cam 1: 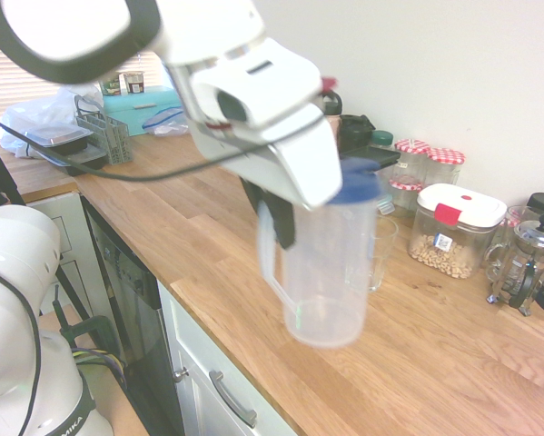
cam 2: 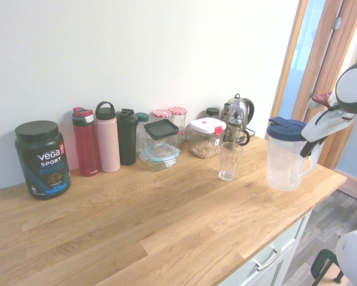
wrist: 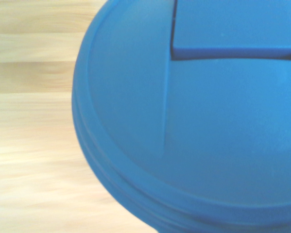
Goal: Pour me some water
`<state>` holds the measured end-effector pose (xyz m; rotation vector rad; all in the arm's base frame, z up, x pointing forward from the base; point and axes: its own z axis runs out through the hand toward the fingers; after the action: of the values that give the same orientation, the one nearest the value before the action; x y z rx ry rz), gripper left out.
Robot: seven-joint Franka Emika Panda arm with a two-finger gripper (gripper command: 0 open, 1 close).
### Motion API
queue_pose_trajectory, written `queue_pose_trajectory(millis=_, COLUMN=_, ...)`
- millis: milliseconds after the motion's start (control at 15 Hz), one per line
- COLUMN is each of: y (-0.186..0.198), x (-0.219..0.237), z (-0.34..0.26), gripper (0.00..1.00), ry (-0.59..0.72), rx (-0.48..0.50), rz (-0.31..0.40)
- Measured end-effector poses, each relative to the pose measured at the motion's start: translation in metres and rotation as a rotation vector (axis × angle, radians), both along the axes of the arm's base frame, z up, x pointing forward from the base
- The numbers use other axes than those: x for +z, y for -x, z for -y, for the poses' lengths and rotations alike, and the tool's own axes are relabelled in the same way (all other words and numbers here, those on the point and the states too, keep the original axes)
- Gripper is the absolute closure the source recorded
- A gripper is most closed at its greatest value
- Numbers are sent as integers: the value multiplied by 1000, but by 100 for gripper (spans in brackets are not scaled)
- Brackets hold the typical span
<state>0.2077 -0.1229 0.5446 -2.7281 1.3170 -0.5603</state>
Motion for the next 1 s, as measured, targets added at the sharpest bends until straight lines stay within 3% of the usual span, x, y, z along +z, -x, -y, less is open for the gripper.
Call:
queue_pose_trajectory(millis=267, y=1, x=18, z=-137, gripper=100, ry=-88, rx=120, rz=60)
queue_pose_trajectory(millis=533, y=-50, x=-12, z=-233, gripper=100, ry=-127, rx=119, rz=149)
queue_pose_trajectory(millis=1000, y=-137, x=-41, z=-341, gripper=100, ry=-58, rx=88, rz=102)
